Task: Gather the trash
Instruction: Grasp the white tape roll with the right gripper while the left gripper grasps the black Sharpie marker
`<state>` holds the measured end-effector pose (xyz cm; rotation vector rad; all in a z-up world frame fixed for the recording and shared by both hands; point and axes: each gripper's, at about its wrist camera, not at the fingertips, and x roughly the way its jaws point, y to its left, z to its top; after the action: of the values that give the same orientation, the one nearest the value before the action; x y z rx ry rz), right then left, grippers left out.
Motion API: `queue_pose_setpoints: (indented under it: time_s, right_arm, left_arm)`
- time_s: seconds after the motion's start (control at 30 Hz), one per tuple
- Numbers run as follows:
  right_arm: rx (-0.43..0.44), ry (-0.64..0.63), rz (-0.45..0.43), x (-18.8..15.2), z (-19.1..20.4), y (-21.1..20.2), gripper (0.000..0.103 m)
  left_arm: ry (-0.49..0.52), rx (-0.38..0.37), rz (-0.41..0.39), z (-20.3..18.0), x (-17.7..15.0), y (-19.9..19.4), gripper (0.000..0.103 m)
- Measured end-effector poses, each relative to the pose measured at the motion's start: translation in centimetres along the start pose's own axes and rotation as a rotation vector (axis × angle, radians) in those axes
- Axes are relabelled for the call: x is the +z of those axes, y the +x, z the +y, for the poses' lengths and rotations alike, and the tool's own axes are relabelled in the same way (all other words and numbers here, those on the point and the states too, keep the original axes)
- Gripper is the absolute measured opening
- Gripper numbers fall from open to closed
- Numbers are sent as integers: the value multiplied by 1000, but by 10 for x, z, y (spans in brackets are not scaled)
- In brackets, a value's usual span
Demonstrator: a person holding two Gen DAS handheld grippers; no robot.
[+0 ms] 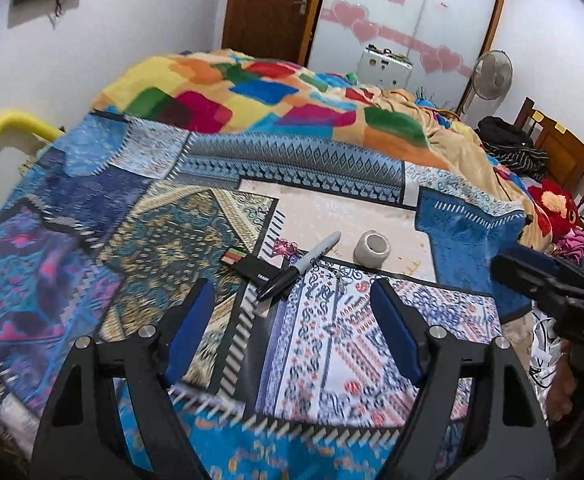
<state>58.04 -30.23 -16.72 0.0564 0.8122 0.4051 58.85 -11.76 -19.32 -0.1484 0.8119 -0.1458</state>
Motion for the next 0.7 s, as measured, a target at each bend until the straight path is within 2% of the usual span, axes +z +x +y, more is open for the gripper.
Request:
queue_pose_setpoints:
  time_s: [0.03,0.13,0.23,0.37,0.4,0.47,0.5,0.7]
  right_arm:
    - [10,-4,12,1,-1,12,75]
    - [19,-4,45,2,-3,45,74]
    - [16,5,83,3,-7,74,71]
    - [22,19,132,6,-12,104,57]
    - [17,15,138,5,-11,109,49]
    - [-7,-15,126,7,-6,111,46]
    - [-4,-27,126,8,-4,112,38]
    - [-33,-53,121,4,1,109,36]
  left_arm:
    - [-3,-14,13,3,1,12,77]
    - [3,-39,50,7,4,39,64]
    - [24,-55,86,10,6,63,56]
    - [77,-72,128,7,7,88,37]
    - [85,-69,135,7,8,92,31]
    - [103,-57,138,5,8,99,27]
    - [109,-53,140,5,8,102,25]
    - [158,-65,151,-7,6,110,19]
